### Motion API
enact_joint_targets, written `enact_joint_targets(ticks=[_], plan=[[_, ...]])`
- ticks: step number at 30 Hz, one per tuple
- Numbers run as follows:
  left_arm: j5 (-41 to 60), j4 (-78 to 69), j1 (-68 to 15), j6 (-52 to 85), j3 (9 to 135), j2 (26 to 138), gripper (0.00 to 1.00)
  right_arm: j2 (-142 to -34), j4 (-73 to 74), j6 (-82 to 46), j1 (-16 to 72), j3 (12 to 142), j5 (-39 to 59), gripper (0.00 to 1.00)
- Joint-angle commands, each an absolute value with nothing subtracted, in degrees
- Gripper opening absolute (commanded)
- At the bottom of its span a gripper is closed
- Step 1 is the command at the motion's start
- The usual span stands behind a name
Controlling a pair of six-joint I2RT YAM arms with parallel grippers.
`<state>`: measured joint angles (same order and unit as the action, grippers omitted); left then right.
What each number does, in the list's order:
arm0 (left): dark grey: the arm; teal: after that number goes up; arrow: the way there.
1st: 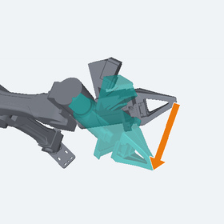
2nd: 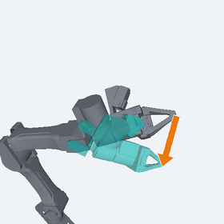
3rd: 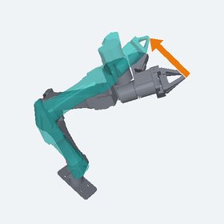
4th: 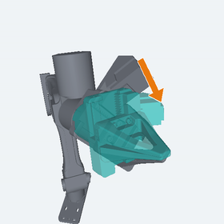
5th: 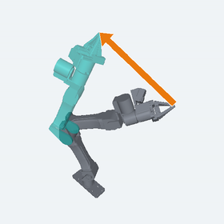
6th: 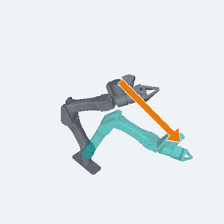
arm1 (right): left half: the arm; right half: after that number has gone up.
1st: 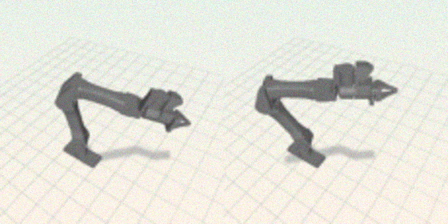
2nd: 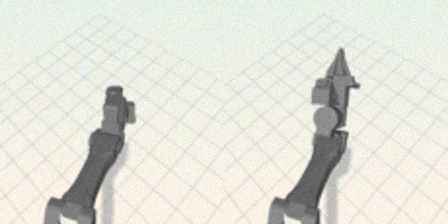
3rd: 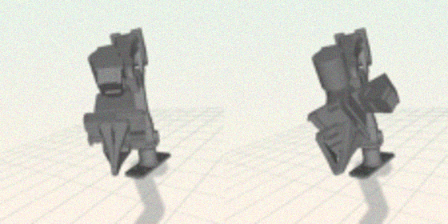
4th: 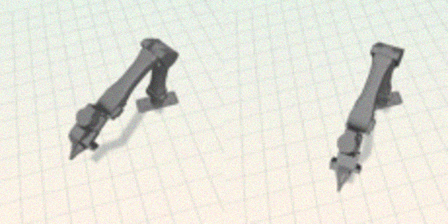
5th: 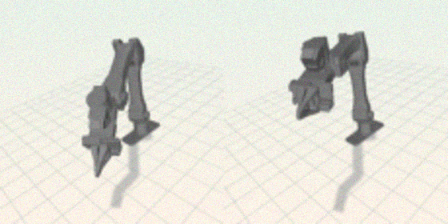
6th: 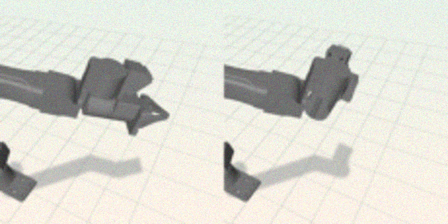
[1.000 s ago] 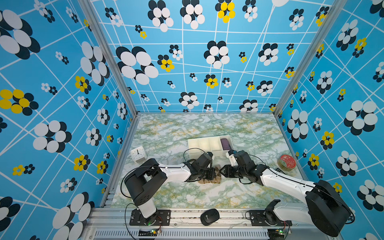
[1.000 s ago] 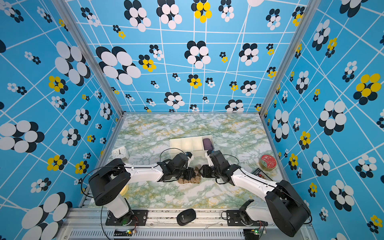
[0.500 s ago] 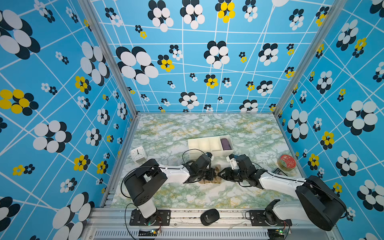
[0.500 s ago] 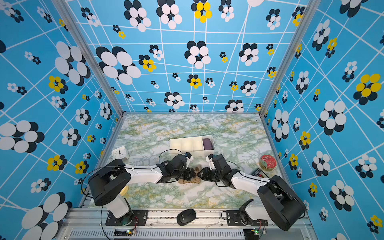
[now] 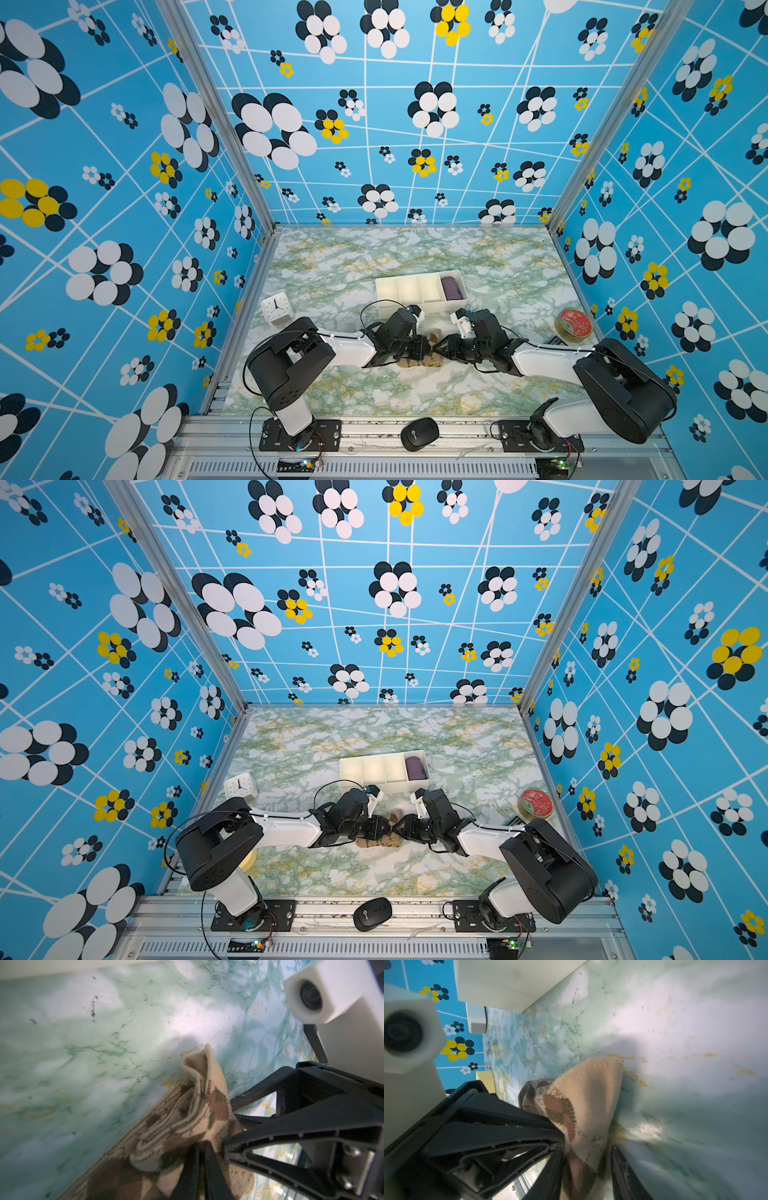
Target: Roll the socks
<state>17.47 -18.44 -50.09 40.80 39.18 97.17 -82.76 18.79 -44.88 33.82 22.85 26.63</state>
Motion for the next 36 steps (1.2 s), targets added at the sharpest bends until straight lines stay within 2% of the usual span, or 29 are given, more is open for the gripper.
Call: enact_joint_targets(ticks=[1,7,15,20,28,36], plan=[[19.19,-12.81,-49.76,41.81,36.38,99.91,0.11,-84.36,21.33,-45.96,33.48,21.76,27.51,0.4],[20.54,-14.72,-49.04,42.58,35.69,100.55,0.11,-85.08,22.16,-46.14,33.49,22.02,27.34,0.35],[21.09,-15.05,-48.96,42.71,35.93,100.99,0.11,-81.84,19.22,-44.51,33.65,22.63,24.59,0.18],[21.7,-15.09,-48.87,42.87,36.25,100.58,0.11,-78.23,10.45,-39.9,35.41,25.46,19.89,0.11],[22.58,-14.77,-48.91,43.02,36.8,99.76,0.12,-77.11,-4.86,-31.56,41.62,33.37,8.69,0.09],[23.13,-14.7,-48.38,43.51,35.93,97.55,0.12,-79.27,-13.84,-28.96,48.38,39.33,-3.64,0.08]])
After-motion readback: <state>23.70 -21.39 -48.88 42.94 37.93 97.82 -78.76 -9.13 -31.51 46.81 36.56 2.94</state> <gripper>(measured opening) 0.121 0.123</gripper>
